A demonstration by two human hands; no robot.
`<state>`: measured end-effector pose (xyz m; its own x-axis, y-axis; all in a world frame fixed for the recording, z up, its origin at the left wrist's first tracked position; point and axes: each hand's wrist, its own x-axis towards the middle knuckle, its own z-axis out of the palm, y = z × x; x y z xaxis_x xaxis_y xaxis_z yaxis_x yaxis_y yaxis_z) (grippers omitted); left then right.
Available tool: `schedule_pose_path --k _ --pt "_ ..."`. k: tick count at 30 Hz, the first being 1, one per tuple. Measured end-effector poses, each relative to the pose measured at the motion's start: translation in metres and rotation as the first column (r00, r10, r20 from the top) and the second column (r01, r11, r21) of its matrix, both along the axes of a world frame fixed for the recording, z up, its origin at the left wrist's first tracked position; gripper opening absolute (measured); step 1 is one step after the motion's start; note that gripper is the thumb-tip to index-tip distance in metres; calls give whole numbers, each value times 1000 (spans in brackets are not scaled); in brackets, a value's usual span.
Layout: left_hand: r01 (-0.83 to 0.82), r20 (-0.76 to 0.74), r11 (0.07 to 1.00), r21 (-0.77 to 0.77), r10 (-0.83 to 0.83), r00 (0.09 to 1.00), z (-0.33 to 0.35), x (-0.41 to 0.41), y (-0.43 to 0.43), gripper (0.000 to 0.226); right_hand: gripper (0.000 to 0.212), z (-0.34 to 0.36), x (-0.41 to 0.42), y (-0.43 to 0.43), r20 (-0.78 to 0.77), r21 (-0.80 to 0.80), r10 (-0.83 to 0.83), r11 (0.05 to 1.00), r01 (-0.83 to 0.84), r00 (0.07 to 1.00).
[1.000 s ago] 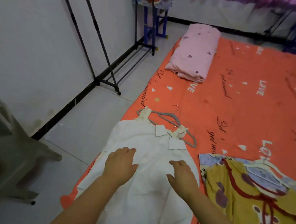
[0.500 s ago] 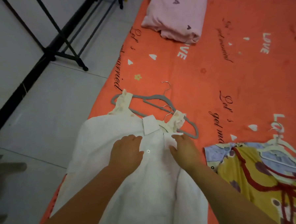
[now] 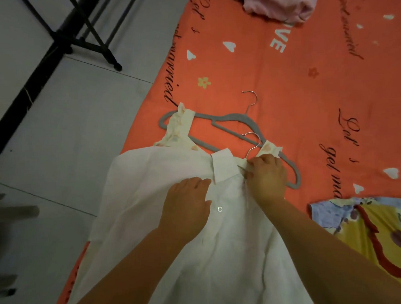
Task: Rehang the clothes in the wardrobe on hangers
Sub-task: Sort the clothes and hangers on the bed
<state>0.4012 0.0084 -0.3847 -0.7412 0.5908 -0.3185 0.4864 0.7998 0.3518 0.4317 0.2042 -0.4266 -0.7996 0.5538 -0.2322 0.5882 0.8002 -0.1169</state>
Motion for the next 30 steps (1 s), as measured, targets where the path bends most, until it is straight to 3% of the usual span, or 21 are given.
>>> schedule_pose_path --k 4,7,11,14,16,22,30 --pt "-1 -5 1000 -7 1 1000 8 0 -2 50 25 5 3 4 33 -24 71 997 -70 997" --pt "12 -1 1000 -4 -12 1000 11 4 -2 51 27 0 4 2 36 -77 36 996 -33 999" --pt "14 -12 1000 1 -14 1000 1 8 -3 51 26 -9 2 2 -15 -95 -8 995 7 1000" --pt "-1 -33 999 45 2 999 4 9 2 50 33 3 12 0 -135 -197 -56 980 29 989" --pt "-19 -49 993 116 24 999 16 10 9 49 35 21 23 -2 -233 -250 -89 968 29 968" --pt "42 -143 960 275 -2 990 76 25 26 51 25 96 68 -29 -351 -279 12 953 -117 936" --pt "154 -266 955 255 -84 960 179 72 2 41 25 218 135 -77 -512 -271 15 946 -178 859"
